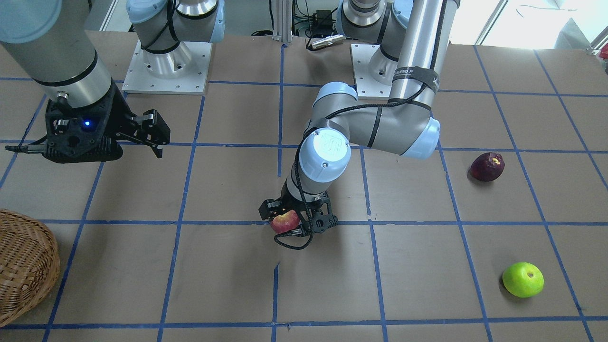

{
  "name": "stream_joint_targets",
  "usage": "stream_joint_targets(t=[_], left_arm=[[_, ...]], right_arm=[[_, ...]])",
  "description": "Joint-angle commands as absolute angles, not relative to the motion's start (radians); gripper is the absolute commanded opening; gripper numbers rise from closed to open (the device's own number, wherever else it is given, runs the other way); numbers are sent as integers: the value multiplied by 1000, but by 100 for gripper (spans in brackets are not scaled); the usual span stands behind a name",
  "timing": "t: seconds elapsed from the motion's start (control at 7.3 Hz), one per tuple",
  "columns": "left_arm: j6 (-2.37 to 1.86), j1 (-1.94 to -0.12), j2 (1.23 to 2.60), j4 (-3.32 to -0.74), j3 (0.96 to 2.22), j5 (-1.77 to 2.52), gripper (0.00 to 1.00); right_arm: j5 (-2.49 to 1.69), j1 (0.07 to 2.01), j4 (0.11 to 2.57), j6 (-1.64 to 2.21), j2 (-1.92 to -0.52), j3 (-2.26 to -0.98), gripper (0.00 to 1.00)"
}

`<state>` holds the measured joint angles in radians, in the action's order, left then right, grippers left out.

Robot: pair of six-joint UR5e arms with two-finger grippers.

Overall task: Put all apples into basket
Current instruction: 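Carry the red apple to the table center and set it down, then open and withdraw the left gripper while the right gripper reaches the red apple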

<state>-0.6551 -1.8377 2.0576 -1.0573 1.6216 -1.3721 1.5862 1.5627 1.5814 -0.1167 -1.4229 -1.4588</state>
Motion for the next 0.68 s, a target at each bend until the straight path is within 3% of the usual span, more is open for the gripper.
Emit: stream_joint_targets(t=[0.0,0.27,0.55], left_arm=[[-547,-1764,1962,-1189,1624,-1376,100],[-323,-1685,1851,-1409,1647,-1521,100],[-43,-1555,1751,-1482,1725,-1627,100]], right_arm=[[1577,1563,1591,-115,-1404,-1460,100],[1572,1598,1597,-86,-1382,-1477,100],[1572,1739,1829,7,-1297,-1555,100]])
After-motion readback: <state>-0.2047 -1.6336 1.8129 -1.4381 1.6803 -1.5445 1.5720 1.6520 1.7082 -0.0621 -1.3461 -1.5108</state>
